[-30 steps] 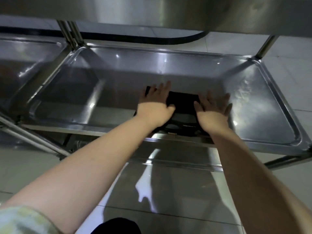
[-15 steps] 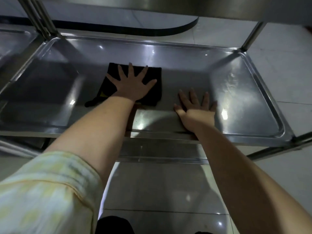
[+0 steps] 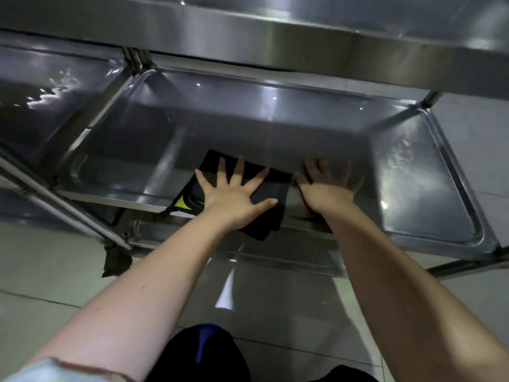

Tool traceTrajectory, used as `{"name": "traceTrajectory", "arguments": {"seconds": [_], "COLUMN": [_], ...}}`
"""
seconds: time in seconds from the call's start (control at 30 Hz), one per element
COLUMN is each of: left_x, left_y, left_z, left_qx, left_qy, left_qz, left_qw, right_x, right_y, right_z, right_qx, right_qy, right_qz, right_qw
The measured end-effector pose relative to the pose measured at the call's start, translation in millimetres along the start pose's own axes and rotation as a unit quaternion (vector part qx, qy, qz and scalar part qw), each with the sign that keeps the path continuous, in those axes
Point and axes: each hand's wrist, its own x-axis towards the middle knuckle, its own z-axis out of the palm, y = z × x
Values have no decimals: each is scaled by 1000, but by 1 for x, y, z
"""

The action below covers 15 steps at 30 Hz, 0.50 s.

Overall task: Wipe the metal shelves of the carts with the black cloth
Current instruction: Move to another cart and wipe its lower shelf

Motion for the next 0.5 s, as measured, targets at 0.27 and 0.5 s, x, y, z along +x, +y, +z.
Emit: {"name": "traceTrajectory", "arguments": {"seconds": [0.27,0.5], "left_x": [35,104], "left_y": [-40,-58], "left_z": [-13,-30], "left_qx": [-12,12], "left_qy": [12,55], "left_qz": [-57,-32], "left_qw": [998,998], "right_x": [-1,2], "right_y": [-21,-25], "right_z": [11,15], "right_qx": [-28,-52], "right_qy": [17,34], "right_qz": [-66,-62], "right_qw": [997,996]}}
